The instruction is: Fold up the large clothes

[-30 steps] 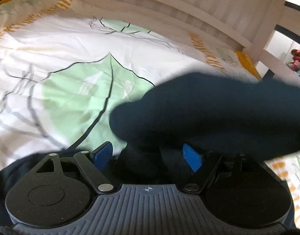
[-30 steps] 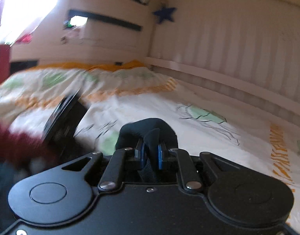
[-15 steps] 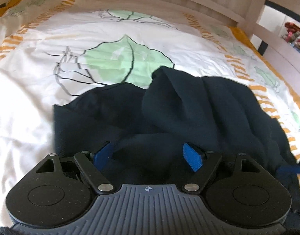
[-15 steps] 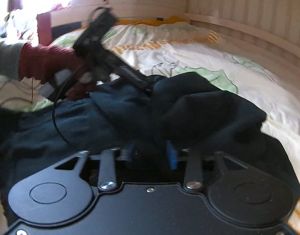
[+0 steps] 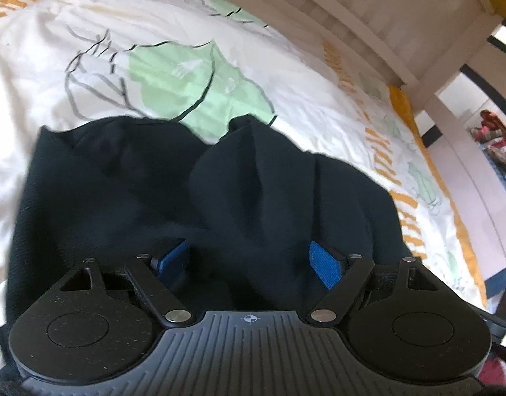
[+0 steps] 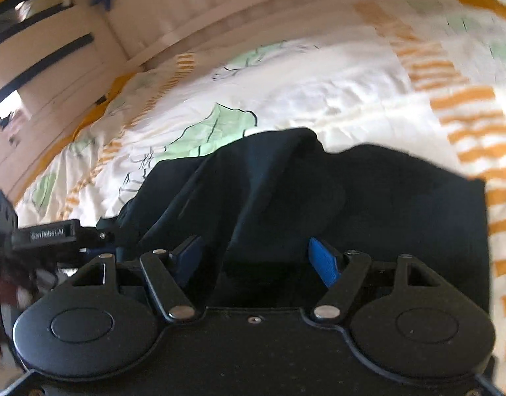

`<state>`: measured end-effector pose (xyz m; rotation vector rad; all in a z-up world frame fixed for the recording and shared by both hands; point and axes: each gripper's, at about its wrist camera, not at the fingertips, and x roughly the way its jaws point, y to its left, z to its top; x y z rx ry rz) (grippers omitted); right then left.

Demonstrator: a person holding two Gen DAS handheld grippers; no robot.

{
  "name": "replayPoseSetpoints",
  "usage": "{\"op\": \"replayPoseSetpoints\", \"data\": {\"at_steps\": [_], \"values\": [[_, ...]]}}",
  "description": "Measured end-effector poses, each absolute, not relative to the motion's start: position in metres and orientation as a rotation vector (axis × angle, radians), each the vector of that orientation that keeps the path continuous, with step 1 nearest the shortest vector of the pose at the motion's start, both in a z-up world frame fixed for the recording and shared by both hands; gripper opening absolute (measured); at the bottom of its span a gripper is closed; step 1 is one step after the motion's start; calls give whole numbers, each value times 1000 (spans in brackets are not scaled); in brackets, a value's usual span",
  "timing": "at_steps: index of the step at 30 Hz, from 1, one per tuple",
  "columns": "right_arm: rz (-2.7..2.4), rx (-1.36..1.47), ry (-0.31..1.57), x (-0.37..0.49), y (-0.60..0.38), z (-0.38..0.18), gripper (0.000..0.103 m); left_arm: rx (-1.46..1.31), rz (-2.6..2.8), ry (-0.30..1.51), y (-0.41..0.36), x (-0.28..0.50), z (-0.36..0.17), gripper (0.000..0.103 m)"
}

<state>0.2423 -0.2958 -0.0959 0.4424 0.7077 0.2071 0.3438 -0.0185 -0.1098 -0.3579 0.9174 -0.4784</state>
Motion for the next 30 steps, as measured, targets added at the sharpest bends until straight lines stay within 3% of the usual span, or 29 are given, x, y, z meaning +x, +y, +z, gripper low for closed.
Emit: {"op": "replayPoseSetpoints", "data": {"at_steps": [2, 5, 6, 7, 8, 9, 10, 17, 20, 23, 25, 28, 30], "values": [[188, 472, 698, 248, -298, -102, 74, -352, -492, 912, -22, 347, -110, 74], [166, 513, 671, 251, -301, -107, 69, -354, -493, 924, -28, 354, -113, 46], [161, 520, 662, 244, -299, -113, 60, -361, -498, 916, -28, 355, -114, 31], [149, 522, 655, 244, -300, -114, 55, -360, -493, 906, -29, 355, -114, 24], [130, 516, 651, 243, -300, -114, 43, -350, -480, 894, -30, 356, -113, 13], [118, 506, 647, 242, -299, -112, 24, -334, -469, 876, -31, 356, -109, 9], [118, 496, 648, 242, -298, -109, 17, -309, -463, 850, -32, 354, -102, 8], [171, 449, 522, 214, -301, -55, 15, -245, -534, 712, -17, 316, -52, 8], [166, 456, 534, 195, -302, -62, 15, -222, -513, 763, -9, 303, -76, 10], [117, 459, 627, 190, -299, -98, 16, -217, -451, 862, -6, 304, -119, 20], [74, 449, 701, 192, -297, -126, 20, -251, -452, 838, -3, 302, -132, 20], [64, 468, 653, 184, -298, -142, 22, -236, -465, 794, -2, 295, -131, 23], [54, 469, 646, 182, -297, -139, 33, -214, -468, 786, -3, 291, -126, 31]]}}
